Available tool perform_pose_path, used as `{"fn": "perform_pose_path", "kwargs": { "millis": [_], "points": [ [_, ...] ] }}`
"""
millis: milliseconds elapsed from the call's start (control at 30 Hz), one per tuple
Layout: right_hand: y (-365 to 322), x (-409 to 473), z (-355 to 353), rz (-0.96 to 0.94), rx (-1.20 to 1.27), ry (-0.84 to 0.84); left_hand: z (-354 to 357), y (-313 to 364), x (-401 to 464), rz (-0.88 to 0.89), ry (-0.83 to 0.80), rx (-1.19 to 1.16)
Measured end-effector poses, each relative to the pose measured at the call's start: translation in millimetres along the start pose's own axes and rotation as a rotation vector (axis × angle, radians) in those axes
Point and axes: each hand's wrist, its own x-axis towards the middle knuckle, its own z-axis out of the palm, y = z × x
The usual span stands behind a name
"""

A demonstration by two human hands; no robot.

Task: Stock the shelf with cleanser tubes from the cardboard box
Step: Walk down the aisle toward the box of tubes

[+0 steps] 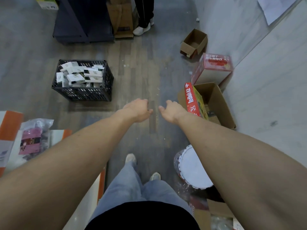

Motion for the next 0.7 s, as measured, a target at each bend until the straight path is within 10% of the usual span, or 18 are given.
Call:
{"fn": "perform_pose_path", "kwargs": {
  "millis": [700],
  "points": [
    [-127.6,273.8,-190.6,0.105,0.047,0.116,-221.0,-64.9,301.7,0.128,-0.001,0.068]
  ]
}}
